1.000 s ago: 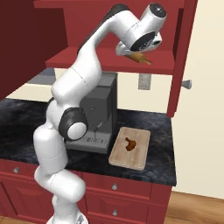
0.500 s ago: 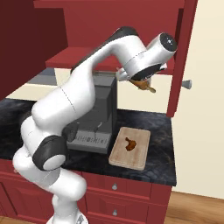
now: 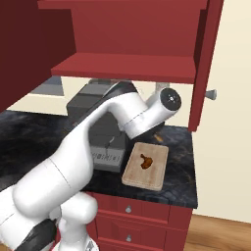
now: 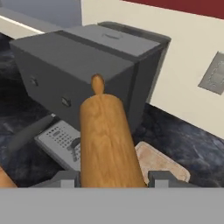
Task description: Open the cabinet, retrieve the rolling pin, and place it next to the meat on the cutting board to prepare for tenderizing.
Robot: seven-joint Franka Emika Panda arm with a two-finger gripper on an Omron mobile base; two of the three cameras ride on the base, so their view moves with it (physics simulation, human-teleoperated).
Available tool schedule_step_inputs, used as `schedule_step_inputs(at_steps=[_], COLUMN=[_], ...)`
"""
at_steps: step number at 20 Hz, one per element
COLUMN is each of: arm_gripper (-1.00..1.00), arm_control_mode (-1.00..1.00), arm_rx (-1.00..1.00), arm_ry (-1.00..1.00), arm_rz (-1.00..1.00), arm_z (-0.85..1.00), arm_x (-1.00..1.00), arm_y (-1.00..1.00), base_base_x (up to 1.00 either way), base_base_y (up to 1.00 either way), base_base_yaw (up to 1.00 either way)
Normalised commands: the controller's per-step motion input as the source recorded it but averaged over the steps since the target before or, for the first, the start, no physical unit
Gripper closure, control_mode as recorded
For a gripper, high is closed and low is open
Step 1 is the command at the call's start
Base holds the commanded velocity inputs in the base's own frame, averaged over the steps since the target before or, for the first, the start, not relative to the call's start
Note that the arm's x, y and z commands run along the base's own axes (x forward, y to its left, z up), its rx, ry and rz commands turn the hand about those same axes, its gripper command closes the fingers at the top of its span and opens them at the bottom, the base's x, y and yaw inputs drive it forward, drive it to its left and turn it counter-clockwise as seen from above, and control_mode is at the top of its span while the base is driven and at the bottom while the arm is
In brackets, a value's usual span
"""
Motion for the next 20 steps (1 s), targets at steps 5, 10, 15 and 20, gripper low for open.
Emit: schedule_step_inputs(at_steps=[5,10,15,20], arm_gripper=[1.0,1.0,1.0,1.0], arm_control_mode=[-1.0,-1.0,-1.0,-1.0], arm_rx=[-0.01,0.0,0.0,0.0], arm_ry=[0.0,0.01,0.04,0.0], arm_rz=[-0.06,-0.1,-0.07,-0.04], arm_z=[-0.61,-0.41,-0.4,-0.44], arm_x=[-0.13,0.0,0.0,0.0], arm_y=[0.19,0.04,0.0,-0.05], base_base_x=[0.0,0.0,0.0,0.0], base_base_y=[0.0,0.0,0.0,0.0], base_base_yaw=[0.0,0.0,0.0,0.0])
